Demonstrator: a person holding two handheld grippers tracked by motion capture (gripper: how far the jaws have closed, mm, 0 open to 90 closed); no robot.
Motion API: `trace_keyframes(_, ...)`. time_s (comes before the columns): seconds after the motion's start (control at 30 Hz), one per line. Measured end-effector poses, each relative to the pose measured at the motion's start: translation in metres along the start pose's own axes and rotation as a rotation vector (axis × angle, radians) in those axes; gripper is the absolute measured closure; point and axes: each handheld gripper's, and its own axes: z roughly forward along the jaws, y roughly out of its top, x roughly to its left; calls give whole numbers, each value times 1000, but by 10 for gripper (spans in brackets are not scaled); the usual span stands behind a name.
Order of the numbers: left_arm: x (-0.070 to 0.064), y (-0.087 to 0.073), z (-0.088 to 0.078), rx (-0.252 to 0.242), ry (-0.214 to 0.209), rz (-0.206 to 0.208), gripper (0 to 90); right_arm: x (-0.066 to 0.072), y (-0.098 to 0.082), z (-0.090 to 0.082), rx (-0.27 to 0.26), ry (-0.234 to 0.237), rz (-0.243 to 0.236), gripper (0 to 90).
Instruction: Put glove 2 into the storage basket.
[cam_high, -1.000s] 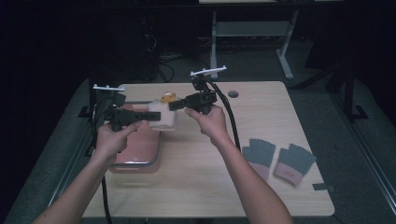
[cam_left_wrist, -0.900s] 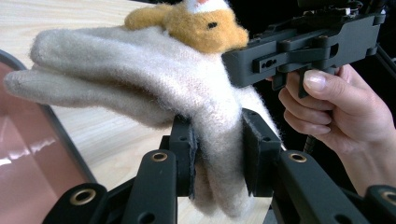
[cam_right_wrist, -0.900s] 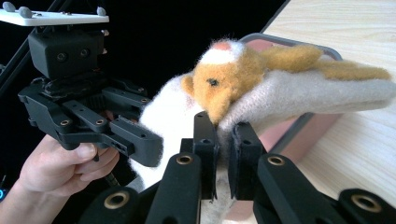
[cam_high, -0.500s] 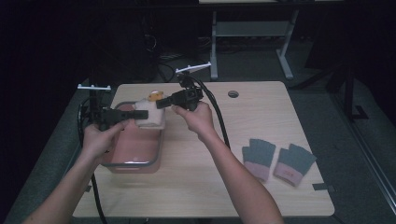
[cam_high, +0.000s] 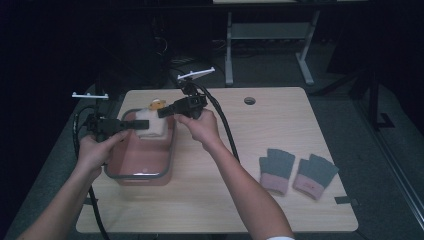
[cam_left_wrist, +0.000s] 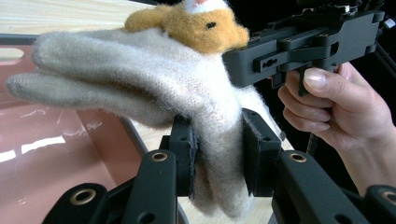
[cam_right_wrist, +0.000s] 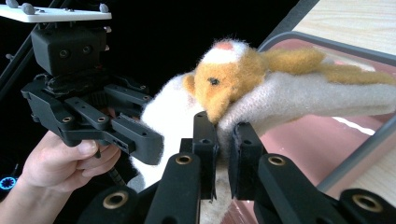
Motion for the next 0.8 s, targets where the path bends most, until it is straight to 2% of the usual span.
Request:
trace_keyframes(0.23,5,-1,-4,1,12,-10,688,-1,2,11,9,7,5,830)
trace_keyframes(0.53,22,-10,-7,9,25,-42,689,-7,1,28,38,8,13,830)
trace_keyframes(0.8,33,-17,-11,14,42,-68,689,-13,-1,45,53,22,38,830)
